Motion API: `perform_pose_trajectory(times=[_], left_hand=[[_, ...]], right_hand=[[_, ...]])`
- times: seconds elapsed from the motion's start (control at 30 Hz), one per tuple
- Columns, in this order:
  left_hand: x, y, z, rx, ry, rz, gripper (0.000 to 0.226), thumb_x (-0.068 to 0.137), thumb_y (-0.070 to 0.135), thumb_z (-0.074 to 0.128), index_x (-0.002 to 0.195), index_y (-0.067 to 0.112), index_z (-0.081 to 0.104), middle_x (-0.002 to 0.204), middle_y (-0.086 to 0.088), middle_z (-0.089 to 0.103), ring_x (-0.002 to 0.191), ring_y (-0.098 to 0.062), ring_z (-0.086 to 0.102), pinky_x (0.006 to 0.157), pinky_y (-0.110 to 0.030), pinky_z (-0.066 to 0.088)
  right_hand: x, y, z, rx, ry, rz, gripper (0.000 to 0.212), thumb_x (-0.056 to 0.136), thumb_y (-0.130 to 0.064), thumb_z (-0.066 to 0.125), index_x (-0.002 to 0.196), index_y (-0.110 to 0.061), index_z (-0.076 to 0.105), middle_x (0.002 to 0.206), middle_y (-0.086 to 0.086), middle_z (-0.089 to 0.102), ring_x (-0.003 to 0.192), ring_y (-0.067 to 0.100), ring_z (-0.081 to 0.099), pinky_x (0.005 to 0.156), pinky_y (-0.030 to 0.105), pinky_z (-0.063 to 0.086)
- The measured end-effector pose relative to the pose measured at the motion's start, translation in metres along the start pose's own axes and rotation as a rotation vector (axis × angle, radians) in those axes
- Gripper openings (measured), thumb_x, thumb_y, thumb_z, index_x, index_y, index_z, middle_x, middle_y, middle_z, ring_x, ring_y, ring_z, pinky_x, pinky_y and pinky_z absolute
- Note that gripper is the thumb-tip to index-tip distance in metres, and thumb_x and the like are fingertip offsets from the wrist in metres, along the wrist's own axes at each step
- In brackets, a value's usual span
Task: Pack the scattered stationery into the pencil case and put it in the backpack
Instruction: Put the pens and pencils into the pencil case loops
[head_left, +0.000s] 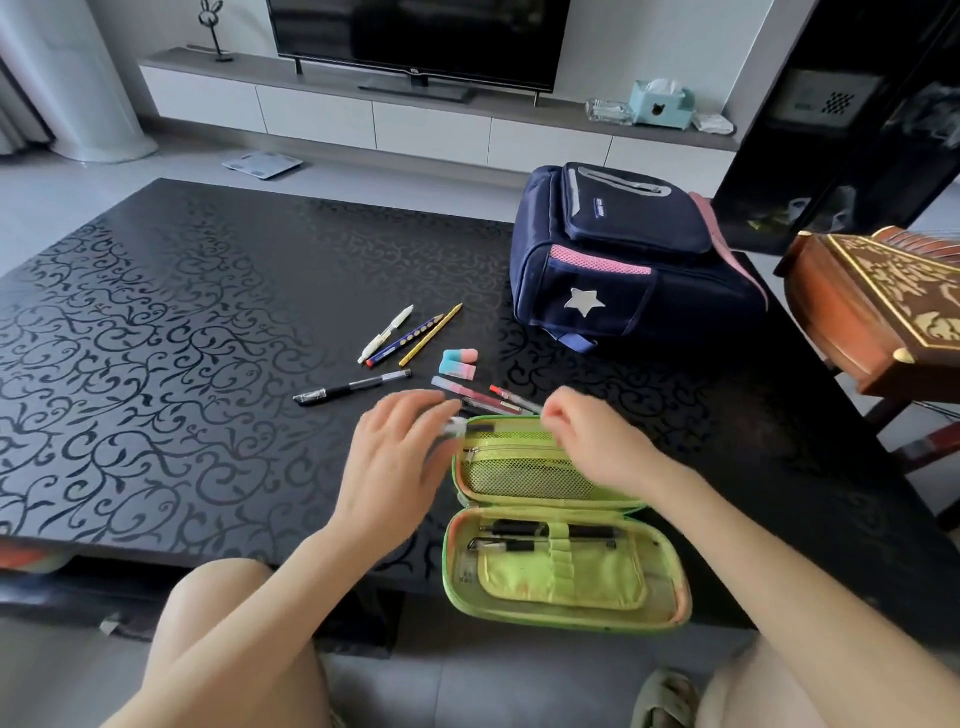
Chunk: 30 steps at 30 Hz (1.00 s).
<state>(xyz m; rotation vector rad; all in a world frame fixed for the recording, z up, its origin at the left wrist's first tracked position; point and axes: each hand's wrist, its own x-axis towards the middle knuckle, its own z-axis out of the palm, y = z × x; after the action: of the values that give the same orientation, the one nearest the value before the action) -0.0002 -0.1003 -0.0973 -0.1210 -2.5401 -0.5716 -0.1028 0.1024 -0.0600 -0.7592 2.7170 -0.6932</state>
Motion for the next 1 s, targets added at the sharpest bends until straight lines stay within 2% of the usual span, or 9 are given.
perform_pose_trajectory(times=[0.1, 0.2, 0.37, 0.47, 0.57, 0.7, 0.77, 0.9, 1.0], left_hand=[[-0.019, 0.023, 0.007, -0.114, -0.147, 0.089, 0.029, 0.093, 0.031, 0.043, 0.107, 0.018, 0.064, 0.097, 0.003, 0.067, 0.091, -0.018, 0.060, 0.077, -0.033, 0.050], [-0.043, 0.030, 0.016, -0.241, -0.204, 0.026, 0.031, 0.092, 0.032, 0.042, 0.100, 0.018, 0.068, 0.079, 0.007, 0.065, 0.074, -0.010, 0.055, 0.069, -0.017, 0.044], [-0.070, 0.013, 0.017, -0.301, -0.189, -0.143, 0.031, 0.084, 0.039, 0.050, 0.094, 0.021, 0.073, 0.077, 0.009, 0.060, 0.075, -0.005, 0.047, 0.072, -0.008, 0.036], [-0.078, 0.004, 0.018, -0.212, -0.200, -0.155, 0.013, 0.080, 0.021, 0.068, 0.091, 0.021, 0.075, 0.075, 0.005, 0.059, 0.072, -0.014, 0.049, 0.070, -0.010, 0.035], [-0.077, 0.003, 0.020, -0.160, -0.200, -0.126, 0.013, 0.080, 0.021, 0.066, 0.089, 0.020, 0.075, 0.074, 0.008, 0.055, 0.071, -0.013, 0.045, 0.068, -0.010, 0.033], [-0.067, 0.013, 0.028, -0.175, -0.226, -0.069, 0.014, 0.079, 0.018, 0.064, 0.088, 0.019, 0.075, 0.074, 0.003, 0.056, 0.073, -0.013, 0.044, 0.068, -0.019, 0.037], [-0.062, 0.021, 0.034, -0.207, -0.251, -0.048, 0.015, 0.080, 0.019, 0.065, 0.090, 0.020, 0.075, 0.075, 0.003, 0.056, 0.075, -0.010, 0.041, 0.070, -0.015, 0.036], [-0.053, 0.034, 0.049, -0.241, -0.297, -0.031, 0.014, 0.080, 0.020, 0.067, 0.091, 0.019, 0.075, 0.075, 0.002, 0.060, 0.076, -0.018, 0.051, 0.071, -0.027, 0.042], [-0.048, 0.041, 0.056, -0.166, -0.306, -0.005, 0.012, 0.074, 0.025, 0.073, 0.085, 0.021, 0.074, 0.076, 0.006, 0.067, 0.079, -0.018, 0.058, 0.077, -0.028, 0.035]], right_hand=[[-0.049, -0.008, 0.013, 0.295, -0.097, -0.016, 0.016, 0.098, -0.018, 0.043, 0.086, -0.021, 0.053, 0.075, -0.004, 0.055, 0.064, 0.010, 0.049, 0.061, 0.023, 0.042], [-0.075, 0.009, 0.023, 0.489, -0.089, 0.054, 0.014, 0.096, -0.017, 0.048, 0.093, -0.017, 0.061, 0.079, -0.005, 0.063, 0.072, 0.005, 0.060, 0.071, 0.021, 0.050], [-0.094, 0.064, 0.050, 0.264, 0.177, 0.113, 0.020, 0.095, -0.021, 0.049, 0.098, -0.013, 0.067, 0.092, -0.007, 0.067, 0.085, 0.001, 0.059, 0.073, 0.012, 0.044], [-0.098, 0.077, 0.063, 0.161, 0.279, 0.036, 0.016, 0.093, -0.015, 0.054, 0.090, -0.010, 0.069, 0.086, -0.003, 0.065, 0.081, 0.011, 0.058, 0.070, 0.023, 0.046], [-0.097, 0.077, 0.072, 0.084, 0.327, -0.039, 0.014, 0.090, -0.013, 0.057, 0.083, -0.009, 0.068, 0.082, 0.000, 0.062, 0.077, 0.016, 0.056, 0.067, 0.030, 0.048], [-0.097, 0.078, 0.073, 0.058, 0.349, -0.051, 0.013, 0.090, -0.013, 0.058, 0.083, -0.010, 0.068, 0.082, -0.001, 0.061, 0.077, 0.016, 0.055, 0.067, 0.028, 0.047], [-0.097, 0.077, 0.073, 0.055, 0.350, -0.052, 0.013, 0.090, -0.013, 0.058, 0.083, -0.010, 0.068, 0.083, -0.002, 0.061, 0.077, 0.015, 0.055, 0.068, 0.027, 0.046], [-0.098, 0.076, 0.074, 0.039, 0.355, -0.051, 0.012, 0.089, -0.010, 0.058, 0.084, -0.011, 0.069, 0.085, -0.002, 0.062, 0.080, 0.015, 0.056, 0.069, 0.024, 0.044], [-0.099, 0.075, 0.072, 0.024, 0.339, -0.046, 0.012, 0.089, -0.009, 0.058, 0.086, -0.011, 0.069, 0.085, -0.003, 0.062, 0.081, 0.015, 0.056, 0.071, 0.025, 0.044]])
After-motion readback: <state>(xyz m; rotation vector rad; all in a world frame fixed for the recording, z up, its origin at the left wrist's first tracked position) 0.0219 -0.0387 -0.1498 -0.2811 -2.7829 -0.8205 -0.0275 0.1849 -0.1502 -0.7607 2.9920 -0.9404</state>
